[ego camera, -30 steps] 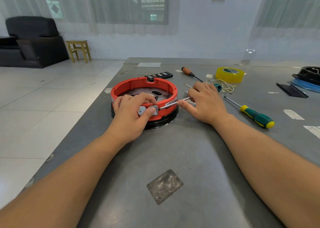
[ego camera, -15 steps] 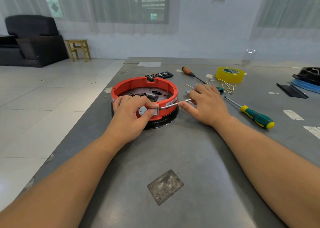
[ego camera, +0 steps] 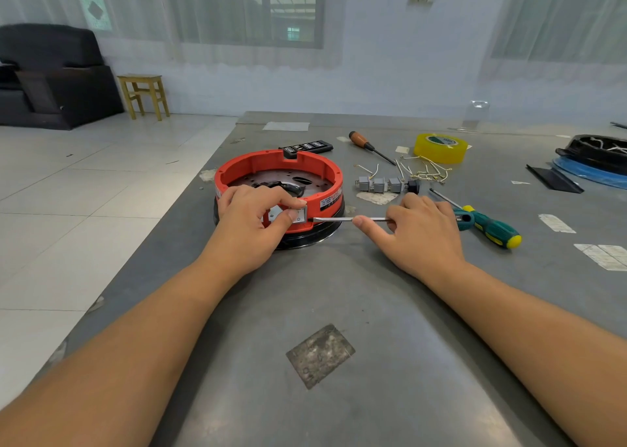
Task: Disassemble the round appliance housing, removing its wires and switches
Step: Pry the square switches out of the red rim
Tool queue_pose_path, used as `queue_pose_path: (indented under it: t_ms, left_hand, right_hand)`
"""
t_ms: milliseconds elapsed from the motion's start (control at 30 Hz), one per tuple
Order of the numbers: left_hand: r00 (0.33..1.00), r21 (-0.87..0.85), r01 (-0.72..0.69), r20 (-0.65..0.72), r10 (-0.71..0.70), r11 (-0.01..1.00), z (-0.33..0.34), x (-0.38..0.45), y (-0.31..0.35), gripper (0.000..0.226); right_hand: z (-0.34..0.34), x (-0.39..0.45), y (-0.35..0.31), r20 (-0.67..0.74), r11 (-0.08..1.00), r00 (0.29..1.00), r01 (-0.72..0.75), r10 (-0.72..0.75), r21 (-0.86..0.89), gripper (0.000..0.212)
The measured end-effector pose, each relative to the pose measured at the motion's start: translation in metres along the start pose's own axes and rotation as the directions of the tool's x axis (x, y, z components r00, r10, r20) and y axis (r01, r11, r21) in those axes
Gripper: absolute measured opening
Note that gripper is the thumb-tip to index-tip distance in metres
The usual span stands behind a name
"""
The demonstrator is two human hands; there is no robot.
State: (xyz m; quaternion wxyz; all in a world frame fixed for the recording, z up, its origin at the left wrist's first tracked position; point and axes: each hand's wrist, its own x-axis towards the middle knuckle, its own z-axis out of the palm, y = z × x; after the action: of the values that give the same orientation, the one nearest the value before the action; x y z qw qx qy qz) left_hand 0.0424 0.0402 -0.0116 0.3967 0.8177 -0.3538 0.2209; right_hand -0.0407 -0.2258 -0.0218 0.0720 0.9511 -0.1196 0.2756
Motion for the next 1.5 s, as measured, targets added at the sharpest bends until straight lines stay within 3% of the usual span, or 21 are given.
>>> queue_pose_path:
  t_ms: [700,967,1100,1267,1500]
  left_hand:
    - [0.985,-0.03,0.127,0.119,-0.122,0.991,-0.015,0.005,0.013,0.034]
    - [0.965,-0.014,0.194,0.185,-0.188,0.981,-0.017,0.01,0.016,0.029]
    - [0.941,0.014,0.271,0.208,-0.268,0.963,-0.016,0.012,0.016,0.026]
    - [0.971,-0.002,0.184,0.158,-0.181,0.983,-0.015,0.01,0.013,0.029]
    - [0.983,0.015,0.126,0.134,-0.127,0.992,-0.012,0.008,0.009,0.026]
  right_hand:
    - [0.024,0.05,0.001,-0.042,0.971,0.98,0.196,-0.192,0.135,0.077]
    - [0.03,0.068,0.005,-0.267,0.95,0.93,0.291,-0.253,0.115,0.078]
    - [0.029,0.068,0.005,-0.305,0.954,0.92,0.286,-0.246,0.094,0.085]
    - [0.019,0.058,0.005,-0.245,0.963,0.933,0.269,-0.263,-0.008,0.075]
    - [0.004,0.042,0.004,-0.134,0.967,0.961,0.225,-0.241,-0.123,0.088]
